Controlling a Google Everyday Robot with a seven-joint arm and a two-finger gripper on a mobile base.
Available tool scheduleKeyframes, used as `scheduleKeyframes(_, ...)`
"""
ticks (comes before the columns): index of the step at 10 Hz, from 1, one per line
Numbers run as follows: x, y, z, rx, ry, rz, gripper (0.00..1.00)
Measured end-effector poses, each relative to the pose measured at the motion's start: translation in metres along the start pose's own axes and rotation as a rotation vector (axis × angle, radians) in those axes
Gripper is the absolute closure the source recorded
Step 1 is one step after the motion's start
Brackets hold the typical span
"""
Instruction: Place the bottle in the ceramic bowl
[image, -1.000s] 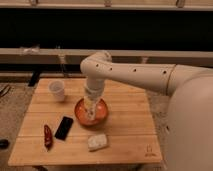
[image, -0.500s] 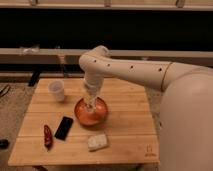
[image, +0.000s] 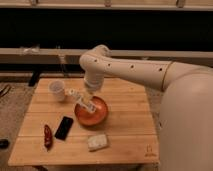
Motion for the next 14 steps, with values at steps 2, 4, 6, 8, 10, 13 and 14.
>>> scheduleKeyframes(2, 0.001, -0.007, -0.002, 0.008, -0.010, 0.025, 0.37)
scheduleKeyframes(4, 0.007, -0.015, -0.004, 0.010, -0.014, 0.056, 0.37)
scheduleKeyframes(6, 0.012, -0.019, -0.005, 0.007, -0.015, 0.080, 0.37)
scheduleKeyframes(8, 0.017, -0.020, -0.005, -0.019, -0.019, 0.109, 0.37)
scheduleKeyframes(10, 0.017, -0.020, -0.006, -0.044, -0.035, 0.111, 0.37)
scheduleKeyframes(13, 0.006, -0.022, 0.000, -0.040, -0.039, 0.062, 0.37)
scheduleKeyframes(14, 0.002, -0.023, 0.004, -0.034, -0.037, 0.051, 0.37)
